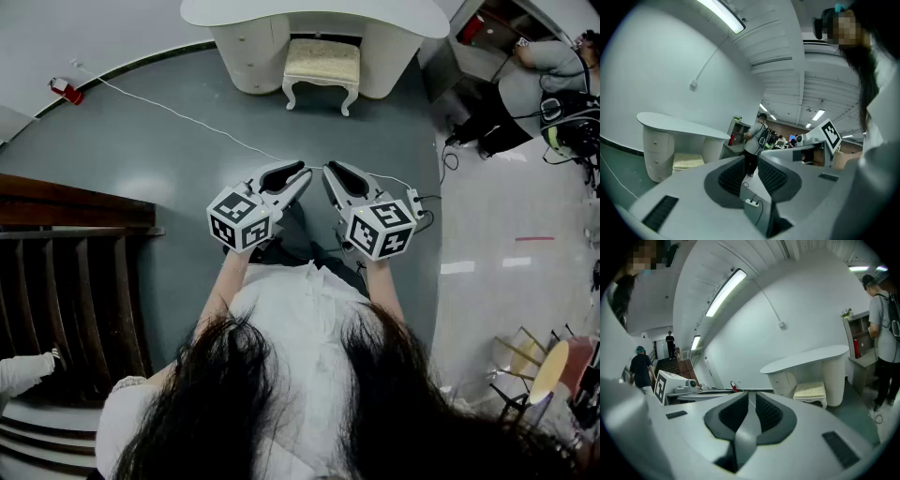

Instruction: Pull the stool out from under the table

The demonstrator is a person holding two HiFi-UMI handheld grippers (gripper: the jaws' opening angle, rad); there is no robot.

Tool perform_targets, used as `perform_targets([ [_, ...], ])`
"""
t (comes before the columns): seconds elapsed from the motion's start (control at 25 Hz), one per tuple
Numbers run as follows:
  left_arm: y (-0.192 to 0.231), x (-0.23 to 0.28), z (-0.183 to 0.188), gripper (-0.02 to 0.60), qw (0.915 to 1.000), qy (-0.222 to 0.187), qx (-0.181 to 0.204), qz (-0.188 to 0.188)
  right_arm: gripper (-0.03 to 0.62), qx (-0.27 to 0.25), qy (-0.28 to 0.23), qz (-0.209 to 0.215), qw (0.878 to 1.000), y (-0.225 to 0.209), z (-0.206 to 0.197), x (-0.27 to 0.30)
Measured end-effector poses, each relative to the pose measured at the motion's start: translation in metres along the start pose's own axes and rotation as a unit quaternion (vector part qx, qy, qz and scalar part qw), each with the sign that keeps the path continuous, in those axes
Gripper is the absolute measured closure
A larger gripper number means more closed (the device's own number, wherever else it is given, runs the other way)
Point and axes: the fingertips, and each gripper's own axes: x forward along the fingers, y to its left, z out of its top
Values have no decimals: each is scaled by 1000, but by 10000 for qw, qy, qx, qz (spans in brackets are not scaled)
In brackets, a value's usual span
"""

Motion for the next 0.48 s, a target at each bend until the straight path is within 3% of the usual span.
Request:
perform_targets([
  [0.48, 22, 4, -1, 488, 9999, 98, -100, 79, 530, 77, -87, -97, 9999, -12, 8, 17],
])
